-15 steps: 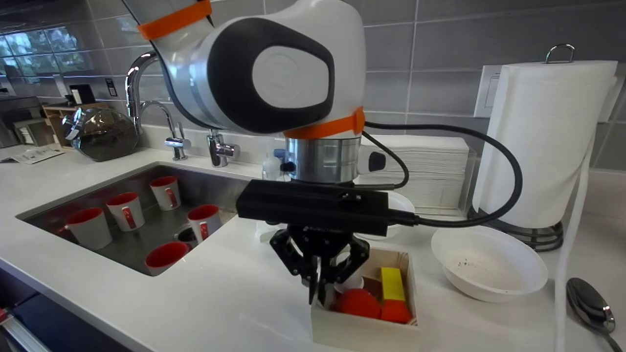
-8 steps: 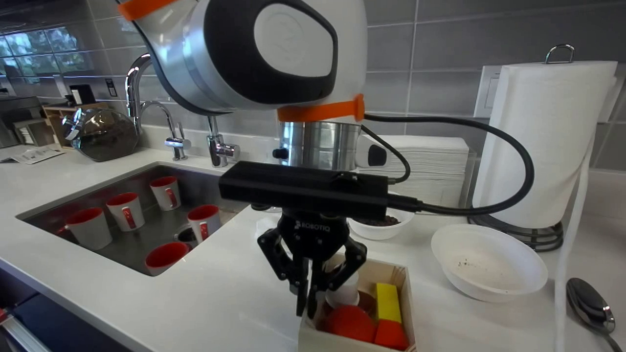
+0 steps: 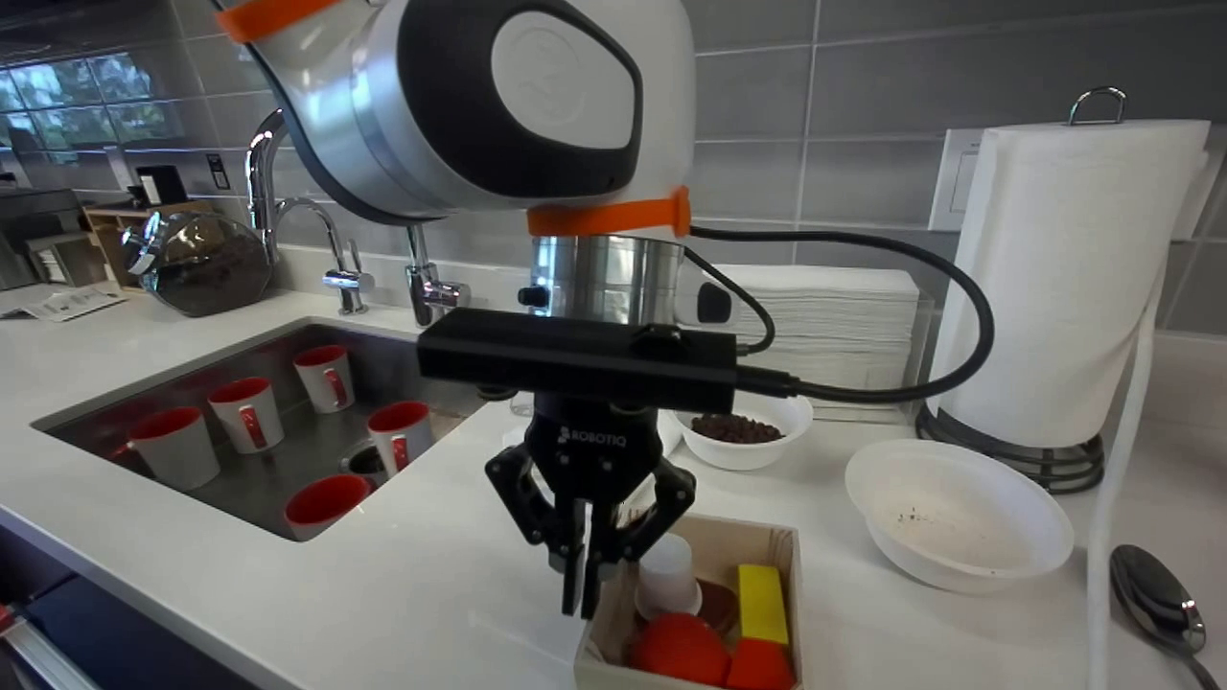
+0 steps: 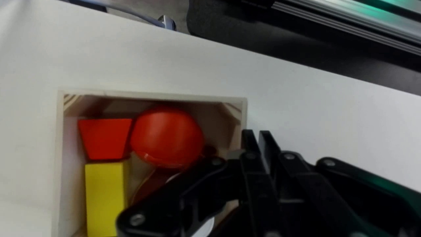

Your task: Bring the small crate closer to the sink

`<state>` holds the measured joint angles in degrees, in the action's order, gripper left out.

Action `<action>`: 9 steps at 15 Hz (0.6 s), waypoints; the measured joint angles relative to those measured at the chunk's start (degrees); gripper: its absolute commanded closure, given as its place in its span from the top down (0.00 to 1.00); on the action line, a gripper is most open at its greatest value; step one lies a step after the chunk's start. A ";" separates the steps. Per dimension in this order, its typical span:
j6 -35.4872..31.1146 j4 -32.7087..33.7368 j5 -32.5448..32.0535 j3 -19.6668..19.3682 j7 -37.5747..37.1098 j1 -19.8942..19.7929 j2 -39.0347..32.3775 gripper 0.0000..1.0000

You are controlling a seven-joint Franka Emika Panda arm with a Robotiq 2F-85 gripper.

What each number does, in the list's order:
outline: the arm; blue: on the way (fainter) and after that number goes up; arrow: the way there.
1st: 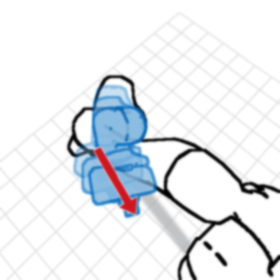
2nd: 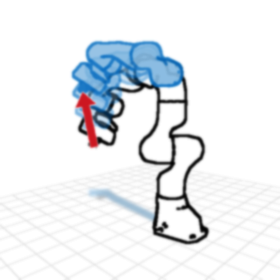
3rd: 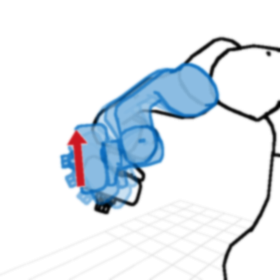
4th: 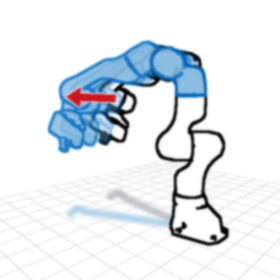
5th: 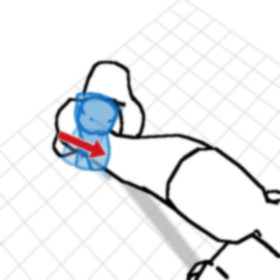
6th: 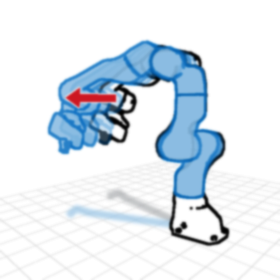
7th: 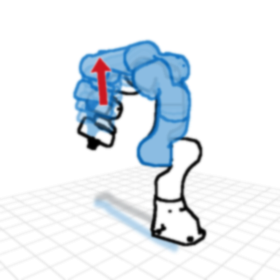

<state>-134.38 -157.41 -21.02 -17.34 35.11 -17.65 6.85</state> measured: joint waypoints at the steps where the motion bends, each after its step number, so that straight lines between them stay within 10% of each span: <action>1: 0.00 0.00 -0.13 0.33 0.00 0.24 -0.02 0.27; 9: 0.86 0.05 -0.25 1.43 -0.32 0.98 1.24 0.92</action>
<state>-133.53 -157.36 -21.27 -15.91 34.80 -16.67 8.09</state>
